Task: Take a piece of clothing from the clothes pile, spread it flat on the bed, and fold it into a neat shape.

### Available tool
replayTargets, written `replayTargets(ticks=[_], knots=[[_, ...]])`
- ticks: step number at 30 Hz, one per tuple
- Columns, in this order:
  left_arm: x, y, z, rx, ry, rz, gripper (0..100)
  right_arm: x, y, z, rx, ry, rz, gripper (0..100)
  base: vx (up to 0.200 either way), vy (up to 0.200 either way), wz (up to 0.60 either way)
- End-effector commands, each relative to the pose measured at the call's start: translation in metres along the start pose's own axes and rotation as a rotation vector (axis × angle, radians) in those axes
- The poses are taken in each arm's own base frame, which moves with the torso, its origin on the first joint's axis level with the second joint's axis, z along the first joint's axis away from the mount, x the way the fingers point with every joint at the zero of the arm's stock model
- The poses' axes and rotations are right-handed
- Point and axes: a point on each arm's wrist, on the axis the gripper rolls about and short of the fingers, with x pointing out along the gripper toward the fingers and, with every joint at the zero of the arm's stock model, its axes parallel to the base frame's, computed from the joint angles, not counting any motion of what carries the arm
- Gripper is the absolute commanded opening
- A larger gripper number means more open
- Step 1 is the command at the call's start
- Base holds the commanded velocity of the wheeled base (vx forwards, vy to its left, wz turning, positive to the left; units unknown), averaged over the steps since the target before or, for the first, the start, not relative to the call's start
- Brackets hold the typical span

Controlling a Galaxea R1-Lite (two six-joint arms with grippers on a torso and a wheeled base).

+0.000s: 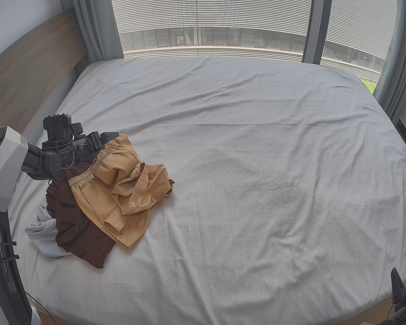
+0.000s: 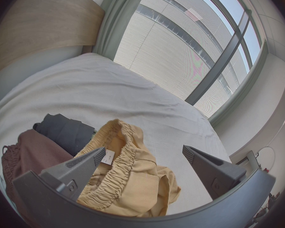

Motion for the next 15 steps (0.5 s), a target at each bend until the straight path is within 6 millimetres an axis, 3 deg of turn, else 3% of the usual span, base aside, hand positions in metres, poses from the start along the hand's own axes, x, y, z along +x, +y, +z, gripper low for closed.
replayTargets(ticks=[1,15], knots=[[0.0056,0.0018,-0.0064,-0.008,0.024,-0.009,100,0.0009,0.0000,-0.0045,0.000,0.012,0.001,100,0.000,0.000,0.00],[0.0141,-0.0043,-0.0145,-0.010,0.073,-0.073,100,0.0009,0.0000,-0.0045,0.000,0.012,0.001,100,0.000,0.000,0.00]])
